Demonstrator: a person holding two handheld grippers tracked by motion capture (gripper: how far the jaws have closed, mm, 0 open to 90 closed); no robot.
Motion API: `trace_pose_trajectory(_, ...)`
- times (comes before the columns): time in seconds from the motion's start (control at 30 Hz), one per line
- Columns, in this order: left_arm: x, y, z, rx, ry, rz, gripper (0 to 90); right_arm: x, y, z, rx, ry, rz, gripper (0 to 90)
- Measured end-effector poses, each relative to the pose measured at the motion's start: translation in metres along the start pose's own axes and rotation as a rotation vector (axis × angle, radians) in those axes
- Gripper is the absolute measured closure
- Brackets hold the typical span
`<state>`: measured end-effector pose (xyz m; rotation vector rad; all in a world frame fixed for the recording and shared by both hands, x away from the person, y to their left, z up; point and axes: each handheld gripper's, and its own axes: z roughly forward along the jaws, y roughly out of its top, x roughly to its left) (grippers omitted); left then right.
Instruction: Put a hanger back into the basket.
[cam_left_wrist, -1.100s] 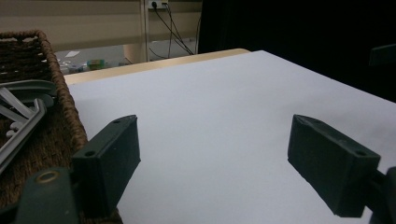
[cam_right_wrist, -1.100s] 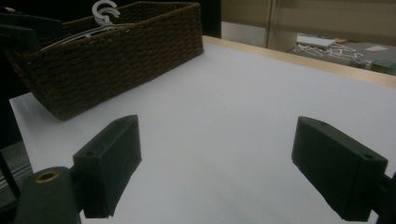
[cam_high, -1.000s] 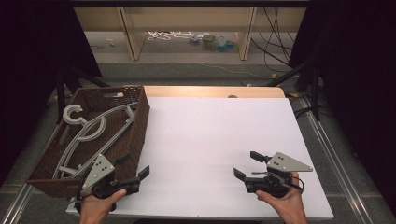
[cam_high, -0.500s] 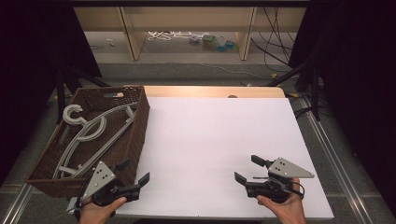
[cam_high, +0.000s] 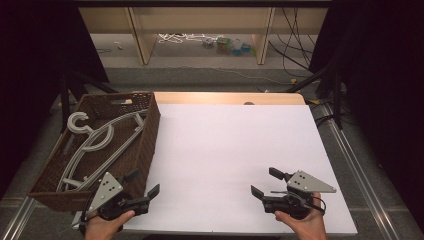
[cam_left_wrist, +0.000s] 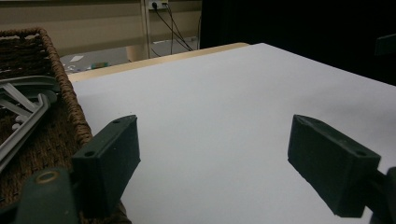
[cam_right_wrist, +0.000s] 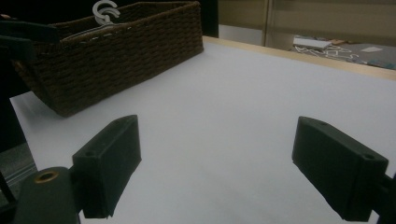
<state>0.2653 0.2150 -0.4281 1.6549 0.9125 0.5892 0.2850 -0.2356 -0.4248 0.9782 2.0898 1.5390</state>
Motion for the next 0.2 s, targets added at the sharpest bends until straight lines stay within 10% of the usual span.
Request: trace_pose_trajectory(0.2, -0.0008, 0.0002, 0.0004, -0.007, -0.009, 0.002, 16.6, -0.0004, -0.0003, 0.0000, 0.001, -0.001, -0.001, 16.4)
